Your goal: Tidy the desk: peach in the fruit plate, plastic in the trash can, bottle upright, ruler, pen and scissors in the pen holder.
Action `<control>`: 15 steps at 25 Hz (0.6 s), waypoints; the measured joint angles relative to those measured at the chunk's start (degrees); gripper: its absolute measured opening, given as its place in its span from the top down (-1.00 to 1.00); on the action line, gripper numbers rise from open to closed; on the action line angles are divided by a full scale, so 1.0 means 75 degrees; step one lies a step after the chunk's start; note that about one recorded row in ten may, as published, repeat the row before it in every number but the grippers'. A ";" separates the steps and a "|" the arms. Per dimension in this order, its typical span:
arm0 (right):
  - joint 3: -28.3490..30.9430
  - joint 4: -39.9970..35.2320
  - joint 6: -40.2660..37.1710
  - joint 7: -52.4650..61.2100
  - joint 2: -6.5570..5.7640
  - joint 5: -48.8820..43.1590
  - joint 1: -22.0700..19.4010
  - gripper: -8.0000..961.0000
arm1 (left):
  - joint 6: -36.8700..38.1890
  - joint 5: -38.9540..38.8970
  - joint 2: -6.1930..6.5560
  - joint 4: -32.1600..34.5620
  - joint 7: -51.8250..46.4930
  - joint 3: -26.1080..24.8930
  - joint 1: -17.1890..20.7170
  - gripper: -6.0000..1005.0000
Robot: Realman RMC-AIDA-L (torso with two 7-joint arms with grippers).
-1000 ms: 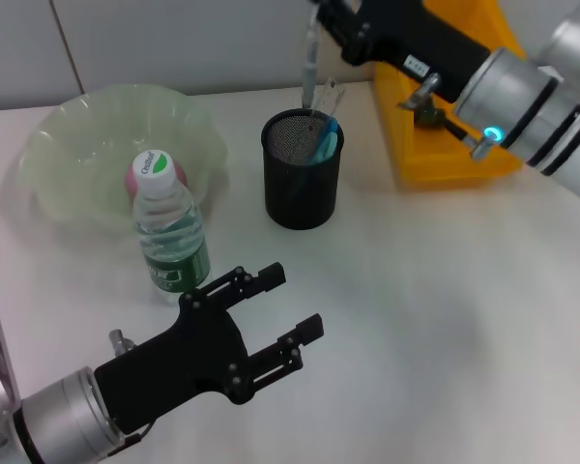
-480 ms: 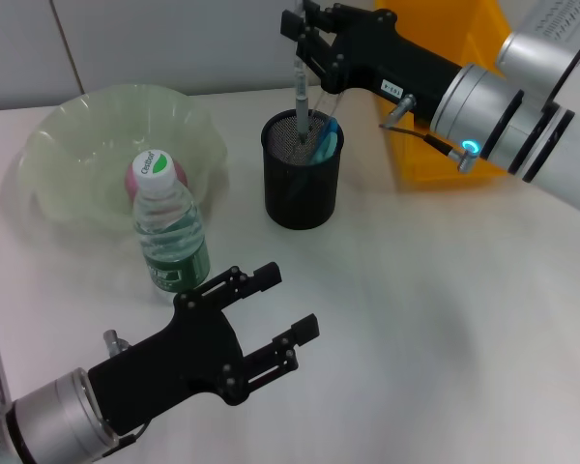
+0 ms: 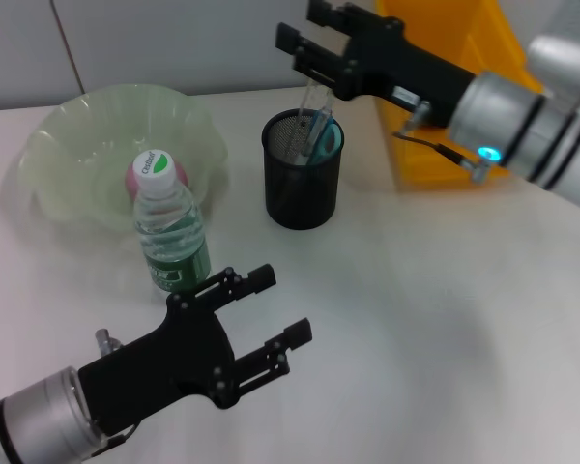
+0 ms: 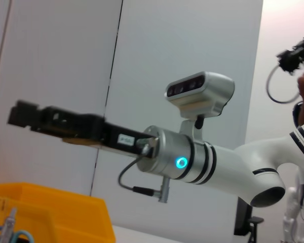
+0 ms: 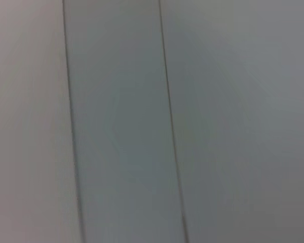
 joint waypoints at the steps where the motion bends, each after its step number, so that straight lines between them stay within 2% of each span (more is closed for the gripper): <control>1: -0.0241 -0.0633 -0.0499 0.0758 -0.0035 -0.0159 -0.0390 -0.05 | 0.0019 0.0036 0.0024 0.0000 -0.0015 0.0000 -0.0001 -0.36; 2: -0.0241 -0.0633 -0.0499 0.0758 -0.0035 -0.0159 -0.0390 -0.13 | 0.0046 0.0117 0.0076 0.0000 -0.0065 -0.0006 -0.0002 -0.36; 5: -0.0735 -0.2571 -0.1628 0.2713 -0.0135 -0.0794 -0.1483 -0.37 | 0.0116 0.0308 0.0259 0.0000 -0.0309 -0.0033 -0.0003 -0.36; 7: -0.0830 -0.3702 -0.2375 0.3545 -0.0257 -0.1384 -0.2127 -0.52 | 0.0168 0.0416 0.0359 -0.0001 -0.0404 -0.0037 -0.0005 -0.36; 10: -0.0733 -0.4873 -0.3357 0.4158 -0.0528 -0.2381 -0.2939 -0.58 | 0.0215 0.0557 0.0463 -0.0002 -0.0455 -0.0052 -0.0018 -0.36; 11: -0.0704 -0.4997 -0.3697 0.4162 -0.0690 -0.2836 -0.3158 -0.60 | 0.0221 0.0662 0.0489 -0.0002 -0.0497 -0.0087 -0.0040 -0.36; 12: -0.0704 -0.4997 -0.3697 0.4162 -0.0690 -0.2836 -0.3158 -0.62 | 0.0227 0.0773 0.0508 -0.0001 -0.0546 -0.0136 -0.0066 -0.36; 15: -0.0703 -0.4723 -0.4015 0.3979 -0.0848 -0.3552 -0.3228 -0.68 | 0.0227 0.1517 0.0503 -0.0002 -0.0863 -0.0578 -0.0175 -0.36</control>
